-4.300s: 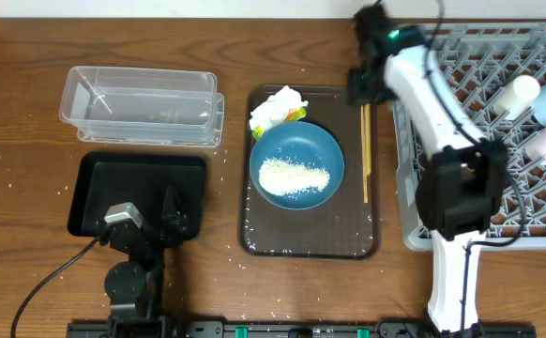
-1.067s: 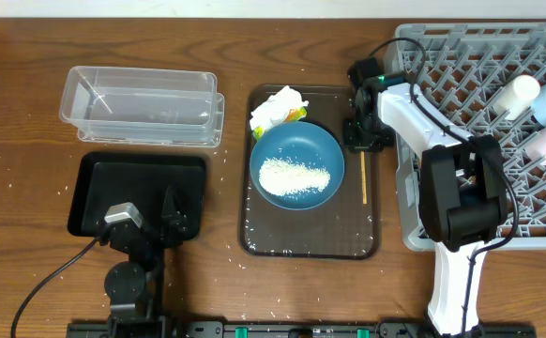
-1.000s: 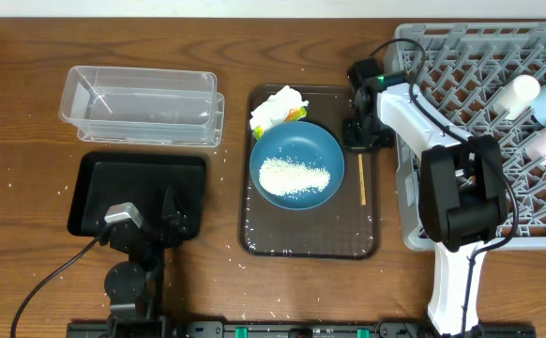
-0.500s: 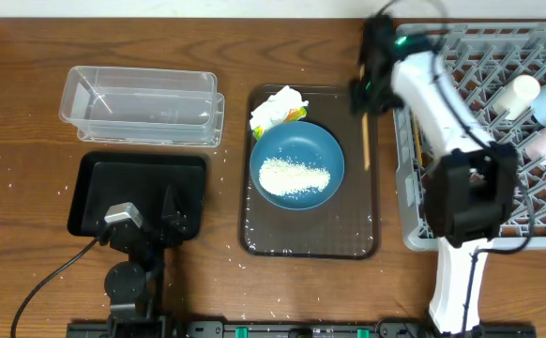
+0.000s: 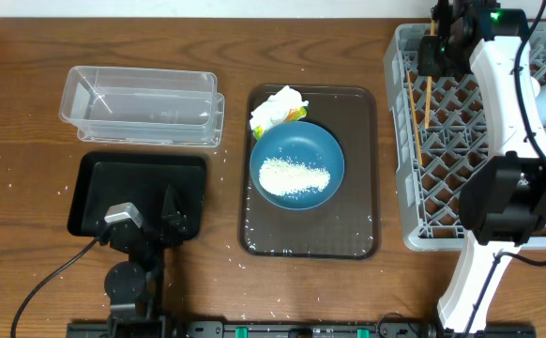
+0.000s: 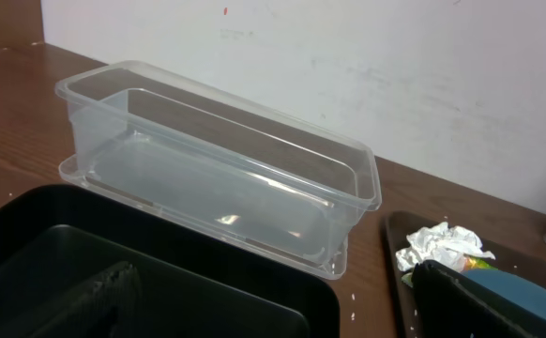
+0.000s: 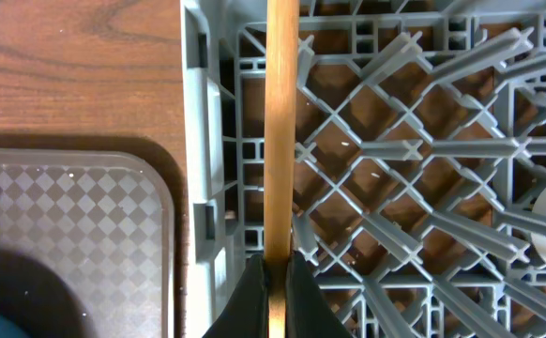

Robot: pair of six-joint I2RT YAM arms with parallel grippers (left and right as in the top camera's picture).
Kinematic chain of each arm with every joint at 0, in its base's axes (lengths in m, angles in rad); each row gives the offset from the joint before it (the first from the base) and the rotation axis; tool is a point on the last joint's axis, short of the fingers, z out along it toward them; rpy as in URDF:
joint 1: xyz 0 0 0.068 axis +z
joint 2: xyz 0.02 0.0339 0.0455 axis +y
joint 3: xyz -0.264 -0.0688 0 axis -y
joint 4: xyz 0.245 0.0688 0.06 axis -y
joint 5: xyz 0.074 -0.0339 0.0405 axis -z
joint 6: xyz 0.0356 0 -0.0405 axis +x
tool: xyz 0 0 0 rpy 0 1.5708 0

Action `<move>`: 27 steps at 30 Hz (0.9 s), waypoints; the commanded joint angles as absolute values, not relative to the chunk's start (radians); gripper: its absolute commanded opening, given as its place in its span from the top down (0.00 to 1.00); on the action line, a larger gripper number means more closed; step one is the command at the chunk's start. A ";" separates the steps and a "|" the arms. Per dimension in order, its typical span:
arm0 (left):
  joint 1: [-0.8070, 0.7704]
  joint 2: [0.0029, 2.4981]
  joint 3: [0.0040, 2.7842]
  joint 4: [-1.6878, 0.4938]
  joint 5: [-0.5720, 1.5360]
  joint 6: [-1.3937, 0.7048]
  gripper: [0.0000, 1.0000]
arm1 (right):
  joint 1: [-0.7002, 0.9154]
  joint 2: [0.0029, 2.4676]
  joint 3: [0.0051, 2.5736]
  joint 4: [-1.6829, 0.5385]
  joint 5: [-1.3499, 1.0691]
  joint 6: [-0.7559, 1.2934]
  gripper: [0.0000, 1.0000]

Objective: Sort waste into correct bins and load items into the dishwasher rack
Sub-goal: 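Carry the chopstick with the right gripper into the rack and release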

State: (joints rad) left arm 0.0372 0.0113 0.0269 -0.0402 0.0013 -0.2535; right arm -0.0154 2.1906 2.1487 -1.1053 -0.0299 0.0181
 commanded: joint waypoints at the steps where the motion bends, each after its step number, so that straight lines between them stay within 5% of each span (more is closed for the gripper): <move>1: 0.033 0.010 0.004 -0.073 -0.010 -0.236 0.05 | -0.013 2.194 2.137 -1.100 -0.043 -0.017 0.97; 2: 0.033 0.010 0.004 -0.073 -0.010 -0.236 0.05 | -0.012 2.196 2.137 -1.100 -0.044 -0.016 0.94; 5: 0.033 0.010 0.004 -0.073 -0.010 -0.236 0.05 | -0.010 2.199 2.137 -1.100 -0.055 -0.015 0.62; 8: 0.033 0.010 0.004 -0.073 -0.010 -0.236 0.05 | -0.005 2.199 2.137 -1.101 -0.061 0.001 0.41; 14: 0.033 0.010 0.004 -0.073 -0.010 -0.236 0.05 | 0.014 2.200 2.137 -1.122 -0.069 0.007 0.32; 19: 0.033 0.010 0.004 -0.073 -0.010 -0.236 0.05 | 0.038 2.200 2.137 -1.142 -0.212 0.007 0.11; 27: 0.033 0.010 0.004 -0.073 -0.010 -0.236 0.05 | 0.138 2.200 2.137 -1.172 -0.427 0.007 0.04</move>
